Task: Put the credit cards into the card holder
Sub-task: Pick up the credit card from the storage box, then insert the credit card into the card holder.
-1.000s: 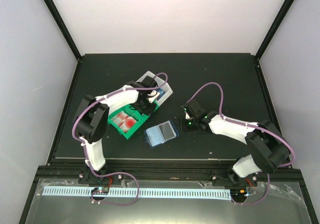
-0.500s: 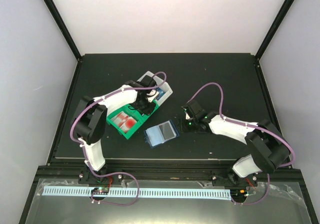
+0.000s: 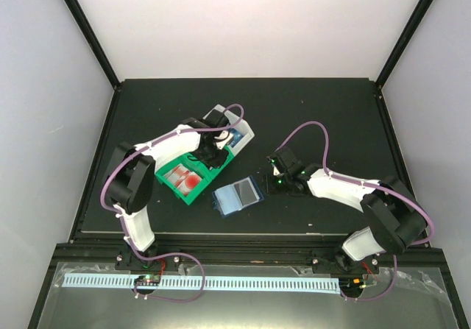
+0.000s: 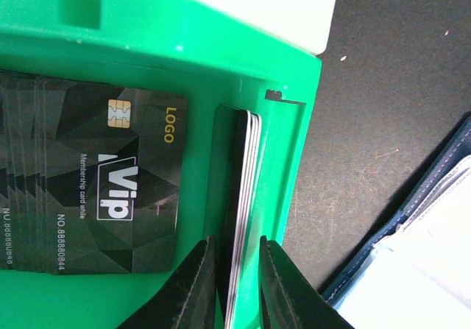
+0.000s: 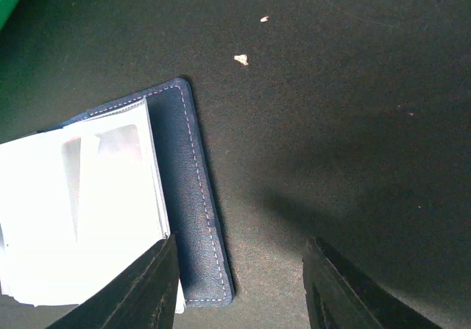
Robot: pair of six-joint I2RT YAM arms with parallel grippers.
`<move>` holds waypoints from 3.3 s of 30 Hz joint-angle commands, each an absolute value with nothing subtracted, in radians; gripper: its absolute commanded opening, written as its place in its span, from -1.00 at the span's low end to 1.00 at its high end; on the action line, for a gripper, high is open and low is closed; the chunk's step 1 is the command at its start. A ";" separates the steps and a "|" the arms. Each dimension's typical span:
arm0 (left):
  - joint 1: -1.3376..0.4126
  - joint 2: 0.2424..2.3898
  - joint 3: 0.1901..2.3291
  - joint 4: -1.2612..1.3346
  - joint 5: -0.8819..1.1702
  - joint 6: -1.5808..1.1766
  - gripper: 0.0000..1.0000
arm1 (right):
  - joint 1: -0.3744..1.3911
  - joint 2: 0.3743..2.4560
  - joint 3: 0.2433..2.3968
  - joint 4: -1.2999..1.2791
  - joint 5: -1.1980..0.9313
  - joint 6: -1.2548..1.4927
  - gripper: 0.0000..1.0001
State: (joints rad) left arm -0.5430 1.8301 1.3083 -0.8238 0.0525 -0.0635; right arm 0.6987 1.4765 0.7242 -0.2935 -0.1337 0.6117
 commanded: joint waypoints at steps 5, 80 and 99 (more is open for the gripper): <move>-0.541 1.773 1.313 -0.850 0.081 -0.068 -0.65 | 0.693 1.473 0.710 -0.277 -0.125 0.627 -0.03; -0.551 0.822 0.869 -0.001 0.680 -0.941 -0.62 | 0.694 1.083 0.882 0.343 -0.741 1.043 -0.98; -0.703 0.730 0.583 -0.355 0.139 -0.741 0.98 | 0.695 1.150 0.740 -0.276 -0.468 0.590 -0.98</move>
